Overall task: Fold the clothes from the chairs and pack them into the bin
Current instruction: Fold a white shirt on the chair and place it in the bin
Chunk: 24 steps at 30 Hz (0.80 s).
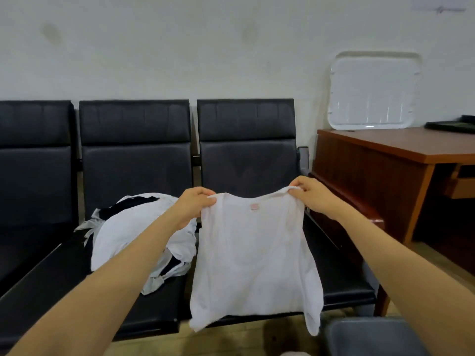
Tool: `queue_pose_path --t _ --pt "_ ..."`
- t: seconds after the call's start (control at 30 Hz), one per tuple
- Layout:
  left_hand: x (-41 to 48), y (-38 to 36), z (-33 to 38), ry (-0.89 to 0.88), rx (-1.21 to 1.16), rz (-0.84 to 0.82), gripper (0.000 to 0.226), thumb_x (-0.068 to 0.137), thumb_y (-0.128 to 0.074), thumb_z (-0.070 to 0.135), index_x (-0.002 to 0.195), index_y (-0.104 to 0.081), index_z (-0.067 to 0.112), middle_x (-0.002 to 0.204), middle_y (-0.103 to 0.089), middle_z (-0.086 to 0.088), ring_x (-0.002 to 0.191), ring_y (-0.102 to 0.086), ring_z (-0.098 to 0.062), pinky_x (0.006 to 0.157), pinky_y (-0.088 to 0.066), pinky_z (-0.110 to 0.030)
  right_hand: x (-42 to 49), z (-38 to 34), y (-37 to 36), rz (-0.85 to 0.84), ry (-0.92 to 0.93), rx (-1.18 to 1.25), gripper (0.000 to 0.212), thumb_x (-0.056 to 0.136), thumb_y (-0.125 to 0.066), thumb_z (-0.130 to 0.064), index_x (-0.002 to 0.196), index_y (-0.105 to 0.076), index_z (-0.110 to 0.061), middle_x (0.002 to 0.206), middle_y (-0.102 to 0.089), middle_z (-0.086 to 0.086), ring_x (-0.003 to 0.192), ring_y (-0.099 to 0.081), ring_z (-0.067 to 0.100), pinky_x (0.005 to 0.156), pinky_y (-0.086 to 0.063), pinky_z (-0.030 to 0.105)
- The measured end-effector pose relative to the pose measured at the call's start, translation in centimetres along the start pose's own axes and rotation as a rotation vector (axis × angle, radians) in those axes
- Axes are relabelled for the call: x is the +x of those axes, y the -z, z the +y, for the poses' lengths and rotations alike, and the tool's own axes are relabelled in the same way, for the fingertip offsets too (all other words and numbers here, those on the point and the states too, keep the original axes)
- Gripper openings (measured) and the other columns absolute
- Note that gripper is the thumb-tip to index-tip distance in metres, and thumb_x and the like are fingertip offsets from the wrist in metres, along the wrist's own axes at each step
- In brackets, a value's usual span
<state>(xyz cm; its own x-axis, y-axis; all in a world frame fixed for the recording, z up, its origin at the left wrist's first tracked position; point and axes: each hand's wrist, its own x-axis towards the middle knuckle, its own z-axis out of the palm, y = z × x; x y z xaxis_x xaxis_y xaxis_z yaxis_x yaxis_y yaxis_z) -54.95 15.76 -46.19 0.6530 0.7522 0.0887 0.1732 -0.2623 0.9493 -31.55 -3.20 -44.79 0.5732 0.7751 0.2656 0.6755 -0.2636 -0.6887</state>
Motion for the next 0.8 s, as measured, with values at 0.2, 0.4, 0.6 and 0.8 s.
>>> queue_pose_path --t 0.2,0.4,0.6,0.8 --pt "10.0 -3.0 -5.7 0.067 -0.030 0.133 0.009 0.091 -0.060 0.009 0.092 -0.067 0.015 0.099 -0.064 -0.005 0.092 -0.059 -0.020 0.070 -0.048 -0.028 7.6 5.8 -5.3 0.103 -0.097 0.160 0.015 0.094 -0.058 -0.028 0.090 -0.065 -0.015 0.092 -0.065 0.005 0.089 -0.062 0.023 0.080 -0.055 0.040" --pt "21.2 -6.6 -12.3 0.085 0.223 0.225 0.013 0.090 -0.059 0.012 0.099 -0.068 0.009 0.096 -0.062 -0.001 0.085 -0.057 -0.017 0.066 -0.044 -0.025 17.6 12.6 -11.9 0.031 -0.206 -0.025 0.023 0.096 -0.055 -0.028 0.096 -0.064 -0.008 0.091 -0.062 0.007 0.085 -0.057 0.022 0.072 -0.041 0.029" --pt "24.4 -10.6 -22.4 0.181 0.542 0.145 0.018 0.093 -0.047 0.008 0.099 -0.064 0.007 0.105 -0.066 -0.012 0.091 -0.059 -0.026 0.071 -0.042 -0.028 18.5 21.4 -21.1 -0.072 -0.344 -0.279 0.024 0.097 -0.052 -0.029 0.107 -0.060 -0.010 0.107 -0.061 0.010 0.100 -0.057 0.027 0.082 -0.048 0.037" --pt "23.8 -11.8 -24.5 0.019 0.600 0.182 0.028 0.098 -0.046 0.013 0.125 -0.049 0.006 0.124 -0.048 -0.012 0.109 -0.051 -0.026 0.090 -0.041 -0.029 17.7 22.9 -22.5 0.153 -0.328 -0.103 0.042 0.091 -0.063 -0.029 0.126 -0.046 -0.013 0.122 -0.052 0.006 0.108 -0.054 0.021 0.090 -0.045 0.032"
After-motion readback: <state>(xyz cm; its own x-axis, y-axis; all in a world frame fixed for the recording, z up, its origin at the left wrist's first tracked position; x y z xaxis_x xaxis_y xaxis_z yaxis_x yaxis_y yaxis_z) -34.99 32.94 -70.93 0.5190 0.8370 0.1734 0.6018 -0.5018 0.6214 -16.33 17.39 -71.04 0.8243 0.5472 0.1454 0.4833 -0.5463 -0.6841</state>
